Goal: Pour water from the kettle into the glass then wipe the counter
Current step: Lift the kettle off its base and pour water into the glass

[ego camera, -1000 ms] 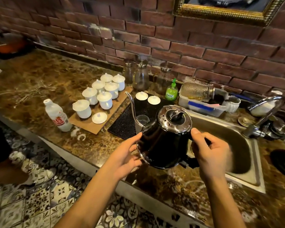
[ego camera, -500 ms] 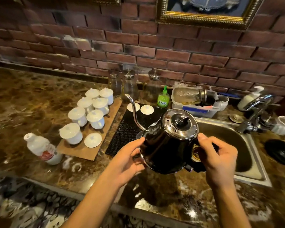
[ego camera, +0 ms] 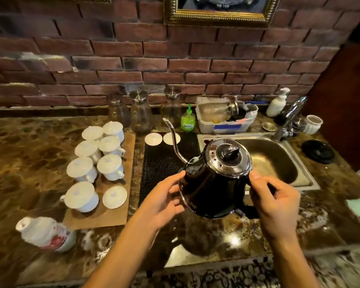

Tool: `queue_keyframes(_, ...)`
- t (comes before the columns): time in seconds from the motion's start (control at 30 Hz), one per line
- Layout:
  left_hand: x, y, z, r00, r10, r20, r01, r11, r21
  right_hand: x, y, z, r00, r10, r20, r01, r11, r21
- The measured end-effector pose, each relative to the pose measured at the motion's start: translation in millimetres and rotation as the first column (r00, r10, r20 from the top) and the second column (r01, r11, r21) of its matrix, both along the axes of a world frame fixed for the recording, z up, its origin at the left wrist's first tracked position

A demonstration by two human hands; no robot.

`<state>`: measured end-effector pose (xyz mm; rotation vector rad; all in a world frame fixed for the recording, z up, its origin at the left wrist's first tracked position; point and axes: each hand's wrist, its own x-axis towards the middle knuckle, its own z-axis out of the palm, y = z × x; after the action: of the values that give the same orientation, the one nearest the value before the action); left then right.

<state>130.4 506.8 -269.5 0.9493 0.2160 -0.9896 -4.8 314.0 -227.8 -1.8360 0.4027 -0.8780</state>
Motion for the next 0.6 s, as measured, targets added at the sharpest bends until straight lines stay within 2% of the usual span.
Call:
queue_keyframes(0.23,-1,-15,-13,0.994,-0.099,-0.050,0.100,0.995,0.023,-20,19,-1,0.992,-0.121,0.015,0.122,0.992,-0.031)
queue_keyframes(0.5,-24,-31,-43,0.975,-0.159,-0.157,0.164,0.986,0.024,-41,13,-25,0.973,-0.201,-0.115,0.191,0.977,-0.091)
queue_keyframes(0.6,-30,-36,-58,0.966,-0.171,-0.192,0.187,0.980,0.070,-43,13,-39,0.963,-0.221,-0.152,0.207,0.973,-0.102)
